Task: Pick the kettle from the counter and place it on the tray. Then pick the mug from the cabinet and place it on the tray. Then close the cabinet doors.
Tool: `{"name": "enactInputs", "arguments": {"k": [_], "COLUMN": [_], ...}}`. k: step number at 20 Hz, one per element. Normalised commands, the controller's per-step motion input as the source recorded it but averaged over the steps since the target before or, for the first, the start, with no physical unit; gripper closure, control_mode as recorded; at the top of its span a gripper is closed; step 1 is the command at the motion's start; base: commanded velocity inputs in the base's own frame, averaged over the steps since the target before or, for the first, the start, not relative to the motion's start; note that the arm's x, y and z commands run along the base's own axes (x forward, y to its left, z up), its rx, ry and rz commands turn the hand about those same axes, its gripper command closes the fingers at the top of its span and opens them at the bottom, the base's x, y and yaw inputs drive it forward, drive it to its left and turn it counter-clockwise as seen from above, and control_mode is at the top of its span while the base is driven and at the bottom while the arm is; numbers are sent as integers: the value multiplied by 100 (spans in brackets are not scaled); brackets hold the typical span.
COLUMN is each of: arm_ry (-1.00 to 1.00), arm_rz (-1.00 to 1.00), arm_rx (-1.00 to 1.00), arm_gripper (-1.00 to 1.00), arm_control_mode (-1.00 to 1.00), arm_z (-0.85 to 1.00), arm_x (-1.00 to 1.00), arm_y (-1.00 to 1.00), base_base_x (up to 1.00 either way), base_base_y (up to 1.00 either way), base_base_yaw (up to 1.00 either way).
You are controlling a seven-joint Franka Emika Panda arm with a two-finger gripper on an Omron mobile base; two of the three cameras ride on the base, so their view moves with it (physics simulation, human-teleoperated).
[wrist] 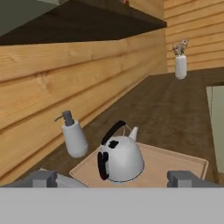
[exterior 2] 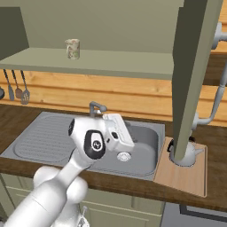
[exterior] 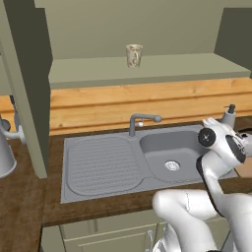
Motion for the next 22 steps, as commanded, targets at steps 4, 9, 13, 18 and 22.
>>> {"name": "enactInputs", "arguments": {"k": [4, 9, 13, 18, 22], "arm_ry": [0, 6, 13, 14, 16], "arm_rz": [11, 17, 29, 38, 39], "arm_rx": [0, 0, 0, 0, 0], "arm_gripper": [-100, -100, -100, -100, -100], "arm_control_mode": [-100, -100, -100, -100, -100], "arm_z": [21, 38, 46, 56, 55], "arm_x": [-22, -16, -18, -17, -13], "arm_y": [49, 52, 47, 49, 50], "base_base_x": [0, 0, 0, 0, 0], "base_base_y": [0, 0, 0, 0, 0], "base_base_yaw": [0, 0, 0, 0, 0]}}
